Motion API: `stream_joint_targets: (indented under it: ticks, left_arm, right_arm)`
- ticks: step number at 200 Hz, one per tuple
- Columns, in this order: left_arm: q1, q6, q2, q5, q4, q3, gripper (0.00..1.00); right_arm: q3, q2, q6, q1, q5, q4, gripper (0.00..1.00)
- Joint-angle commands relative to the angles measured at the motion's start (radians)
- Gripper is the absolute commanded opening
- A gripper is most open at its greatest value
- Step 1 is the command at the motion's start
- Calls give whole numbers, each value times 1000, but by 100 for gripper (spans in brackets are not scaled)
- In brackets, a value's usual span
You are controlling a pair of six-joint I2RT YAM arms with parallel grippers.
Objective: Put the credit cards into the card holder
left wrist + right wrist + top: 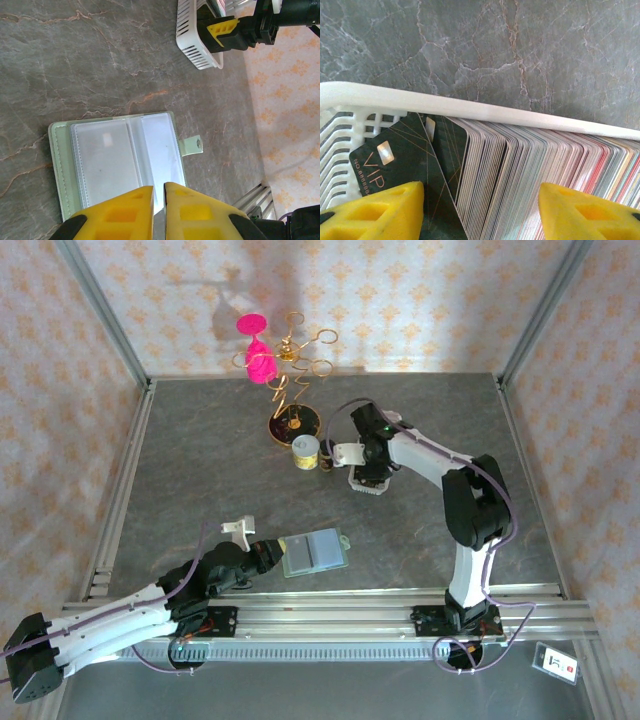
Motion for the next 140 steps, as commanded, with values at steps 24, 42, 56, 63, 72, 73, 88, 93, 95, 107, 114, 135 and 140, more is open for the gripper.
stream_joint_targets:
  ticks: [24, 42, 56, 63, 72, 73, 88, 93, 95, 107, 114, 135, 140]
  left_arm:
    - [-8, 0, 5, -14, 32, 4, 14]
    - [-9, 1, 9, -14, 30, 7, 14]
    - [-8, 0, 9, -14, 29, 7, 13]
    - [-7, 0, 7, -14, 28, 7, 13]
    - [-8, -1, 9, -14, 29, 7, 13]
    - [-7, -1, 9, -14, 28, 6, 13]
    - [-7, -2, 8, -13, 33, 4, 13]
    - [-7, 0, 9, -12, 33, 4, 13]
    - [-8, 0, 9, -12, 34, 4, 13]
    - [-7, 0, 9, -11, 33, 5, 13]
    - [-7, -1, 9, -10, 32, 5, 13]
    - [-8, -2, 4, -10, 27, 6, 13]
    - [-8, -3, 4, -11, 26, 4, 13]
  right_arm:
    - [18, -50, 30, -39, 2, 4, 58]
    - [21, -53, 34, -49, -2, -6, 56]
    - [24, -57, 35, -54, -1, -19, 55]
    - [23, -59, 36, -56, -1, -17, 56]
    - [21, -62, 39, -57, -5, -18, 56]
    - [21, -62, 40, -58, -6, -18, 56]
    - [22, -59, 43, -59, -9, -29, 59]
    - [23, -58, 43, -58, -10, -36, 59]
    - [23, -57, 43, -58, -12, -39, 59]
    - [21, -53, 41, -58, -10, -47, 64]
    - [18, -54, 38, -59, -9, -43, 71]
    - [0, -53, 16, -58, 2, -25, 81]
    - [-1, -48, 12, -57, 5, -27, 81]
